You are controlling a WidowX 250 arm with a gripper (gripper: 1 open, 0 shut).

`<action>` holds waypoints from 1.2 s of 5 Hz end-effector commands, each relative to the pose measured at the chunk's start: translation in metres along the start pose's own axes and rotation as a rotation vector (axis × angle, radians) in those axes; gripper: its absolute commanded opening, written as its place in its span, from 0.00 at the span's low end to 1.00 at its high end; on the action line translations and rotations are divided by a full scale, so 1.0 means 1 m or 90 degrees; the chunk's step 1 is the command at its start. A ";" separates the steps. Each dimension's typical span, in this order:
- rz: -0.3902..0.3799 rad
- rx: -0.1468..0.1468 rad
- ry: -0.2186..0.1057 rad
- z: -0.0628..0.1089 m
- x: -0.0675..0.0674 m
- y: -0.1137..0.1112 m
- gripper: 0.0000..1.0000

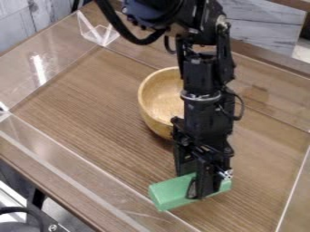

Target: Remove the green block from inside the brown bowl and put it on the table

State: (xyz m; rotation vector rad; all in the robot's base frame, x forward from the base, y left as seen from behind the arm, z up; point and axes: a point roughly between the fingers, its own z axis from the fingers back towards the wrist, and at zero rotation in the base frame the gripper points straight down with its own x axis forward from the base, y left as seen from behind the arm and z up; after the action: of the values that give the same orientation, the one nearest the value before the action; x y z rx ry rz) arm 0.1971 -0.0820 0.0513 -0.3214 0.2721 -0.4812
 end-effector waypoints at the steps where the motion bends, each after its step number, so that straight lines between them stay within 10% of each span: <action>1: -0.006 0.005 -0.030 0.014 0.005 -0.005 0.00; 6: 0.022 -0.016 -0.025 0.024 0.004 -0.009 0.00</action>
State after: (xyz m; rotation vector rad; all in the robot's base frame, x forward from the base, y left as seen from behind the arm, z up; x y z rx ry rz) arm 0.1928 -0.0844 0.0600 -0.3475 0.3264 -0.4301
